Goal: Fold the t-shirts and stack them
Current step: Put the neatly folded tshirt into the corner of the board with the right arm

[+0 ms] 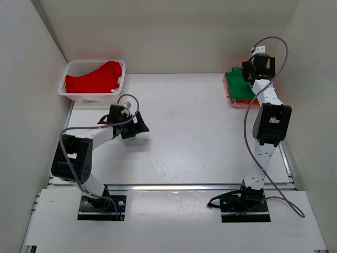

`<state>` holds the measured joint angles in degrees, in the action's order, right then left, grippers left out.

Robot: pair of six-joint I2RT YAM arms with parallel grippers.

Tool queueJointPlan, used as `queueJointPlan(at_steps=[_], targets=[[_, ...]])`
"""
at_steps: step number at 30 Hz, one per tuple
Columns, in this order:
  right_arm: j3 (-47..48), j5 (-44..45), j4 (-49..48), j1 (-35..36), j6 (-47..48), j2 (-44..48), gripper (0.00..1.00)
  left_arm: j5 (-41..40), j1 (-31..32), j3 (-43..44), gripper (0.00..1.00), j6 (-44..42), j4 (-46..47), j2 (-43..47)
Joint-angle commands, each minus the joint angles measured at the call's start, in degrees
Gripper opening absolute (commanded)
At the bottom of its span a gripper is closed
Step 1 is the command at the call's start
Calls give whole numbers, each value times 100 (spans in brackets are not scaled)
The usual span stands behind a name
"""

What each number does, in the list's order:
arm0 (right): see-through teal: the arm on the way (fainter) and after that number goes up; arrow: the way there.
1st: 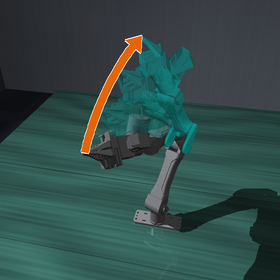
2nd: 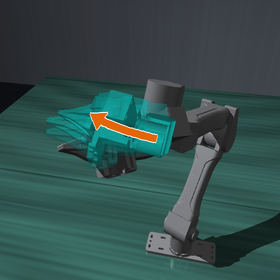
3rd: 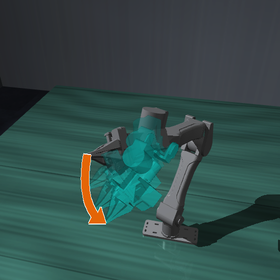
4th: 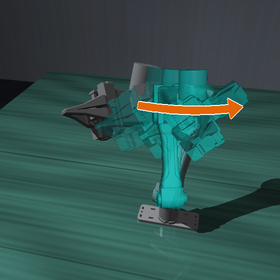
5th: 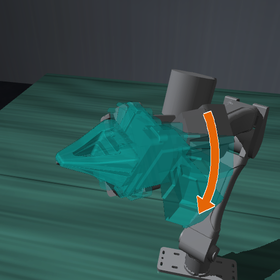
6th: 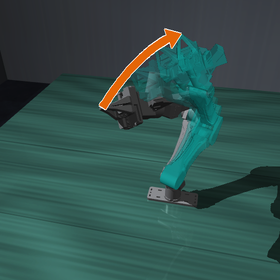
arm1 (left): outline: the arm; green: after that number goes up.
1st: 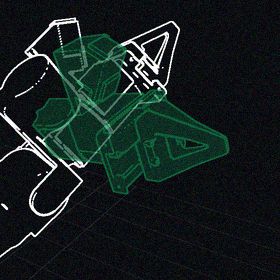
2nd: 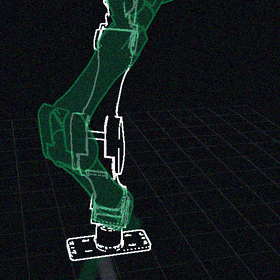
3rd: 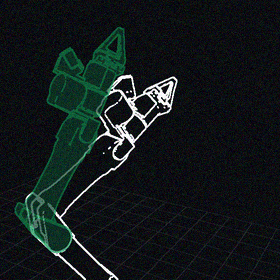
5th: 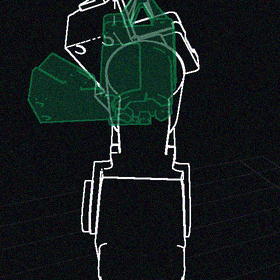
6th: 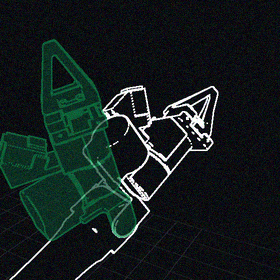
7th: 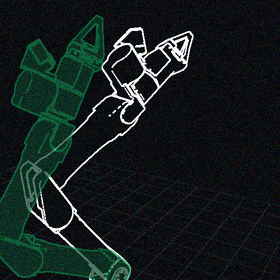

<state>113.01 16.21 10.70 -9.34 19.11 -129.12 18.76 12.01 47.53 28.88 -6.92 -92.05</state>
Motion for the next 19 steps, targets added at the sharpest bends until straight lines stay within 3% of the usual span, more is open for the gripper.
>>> queueJointPlan(at_steps=[1, 6, 9, 14, 19], targets=[[-820, 1516, -1403, 275, -21, 1683, 99, -14, -23, -261, 98, -94, -142, 827], [-2395, 1140, -913, 547, -927, 3803, 100, 39, 240, -674, 99, -522, -319, 1821], [-3354, 1490, -265, 1116, -1023, 4489, 99, 224, 495, -902, 99, -752, -328, 2471], [-5076, 1289, 379, 2032, -1445, 5623, 99, 532, 574, -1368, 98, -736, -642, 3324], [-5658, 938, 1064, 2376, -1691, 6162, 99, 23, 707, -1350, 99, -1263, -1514, 3860]])
